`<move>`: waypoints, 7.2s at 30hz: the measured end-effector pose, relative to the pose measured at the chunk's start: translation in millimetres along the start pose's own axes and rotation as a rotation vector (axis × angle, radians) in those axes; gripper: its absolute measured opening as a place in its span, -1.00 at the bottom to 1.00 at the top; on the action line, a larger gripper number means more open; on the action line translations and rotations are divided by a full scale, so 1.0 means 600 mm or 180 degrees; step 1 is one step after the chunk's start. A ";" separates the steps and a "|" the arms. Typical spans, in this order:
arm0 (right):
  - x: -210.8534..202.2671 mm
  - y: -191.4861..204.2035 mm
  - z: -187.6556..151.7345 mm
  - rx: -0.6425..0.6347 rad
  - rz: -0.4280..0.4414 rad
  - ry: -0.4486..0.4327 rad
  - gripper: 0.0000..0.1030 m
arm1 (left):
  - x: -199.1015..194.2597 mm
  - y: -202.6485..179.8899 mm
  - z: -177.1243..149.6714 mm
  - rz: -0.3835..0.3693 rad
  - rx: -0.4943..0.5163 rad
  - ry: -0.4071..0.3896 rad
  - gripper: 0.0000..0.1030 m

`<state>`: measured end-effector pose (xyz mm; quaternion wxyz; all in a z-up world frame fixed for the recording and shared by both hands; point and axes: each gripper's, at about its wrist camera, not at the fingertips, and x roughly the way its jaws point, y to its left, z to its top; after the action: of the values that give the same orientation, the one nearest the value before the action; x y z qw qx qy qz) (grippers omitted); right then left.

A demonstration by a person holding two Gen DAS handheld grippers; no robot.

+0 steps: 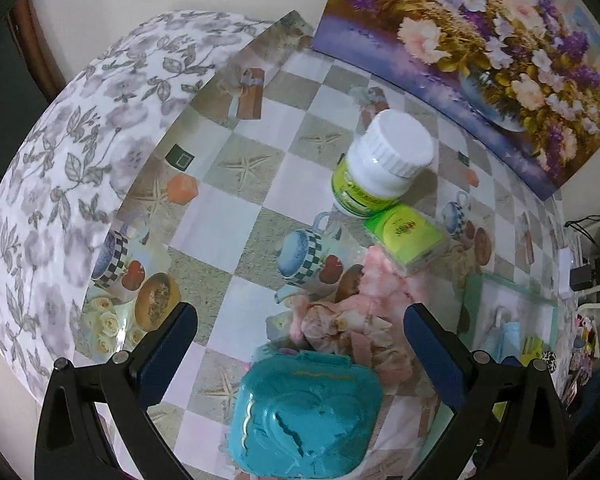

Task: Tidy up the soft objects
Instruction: 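Close the right gripper on the pink fluffy towel in the pile, then lift the pink towel with the right gripper while the left grasps a green tissue pack, then carry towel and tissue pack into the tray and open both grippers, then withdraw both grippers from the tray toward the remaining pile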

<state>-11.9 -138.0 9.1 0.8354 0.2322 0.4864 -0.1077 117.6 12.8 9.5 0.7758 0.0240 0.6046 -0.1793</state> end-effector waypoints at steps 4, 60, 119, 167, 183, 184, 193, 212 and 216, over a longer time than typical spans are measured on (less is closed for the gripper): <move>0.018 0.009 0.004 -0.0044 0.0088 0.0047 0.96 | 0.008 0.009 0.006 -0.0032 -0.0078 0.0046 0.99; 0.013 0.051 0.018 -0.0274 0.0706 0.0026 -0.79 | -0.011 0.016 0.013 -0.0078 -0.0223 -0.0020 0.99; -0.229 -0.311 0.036 0.1354 0.0448 -0.1110 -0.79 | 0.050 -0.154 0.042 -0.0345 -0.0113 -0.0001 0.04; -0.177 -0.449 -0.067 0.1937 -0.0472 -0.0246 -0.04 | 0.036 -0.483 -0.201 -0.0275 0.1870 0.0141 0.28; -0.189 -0.406 -0.095 0.1675 -0.0792 -0.0124 0.57 | -0.015 -0.391 -0.196 -0.0335 0.1381 -0.0059 0.73; -0.190 -0.402 -0.096 0.1655 -0.0806 -0.0122 0.58 | -0.016 -0.383 -0.196 -0.0313 0.1353 -0.0078 0.74; -0.188 -0.339 -0.108 0.1300 -0.0984 -0.0134 0.98 | -0.027 -0.324 -0.190 -0.0166 0.1149 -0.0195 0.82; -0.190 -0.239 -0.100 0.0814 -0.1191 -0.0262 1.00 | -0.064 -0.169 -0.122 -0.0150 0.0342 -0.0401 0.85; -0.186 -0.228 -0.097 0.0761 -0.1204 -0.0246 1.00 | -0.075 -0.129 -0.107 -0.0042 0.0213 -0.0471 0.86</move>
<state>-168.0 -233.2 42.0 0.7849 0.2299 0.4727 -0.3282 24.9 -31.8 48.7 0.8159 0.0326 0.5393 -0.2057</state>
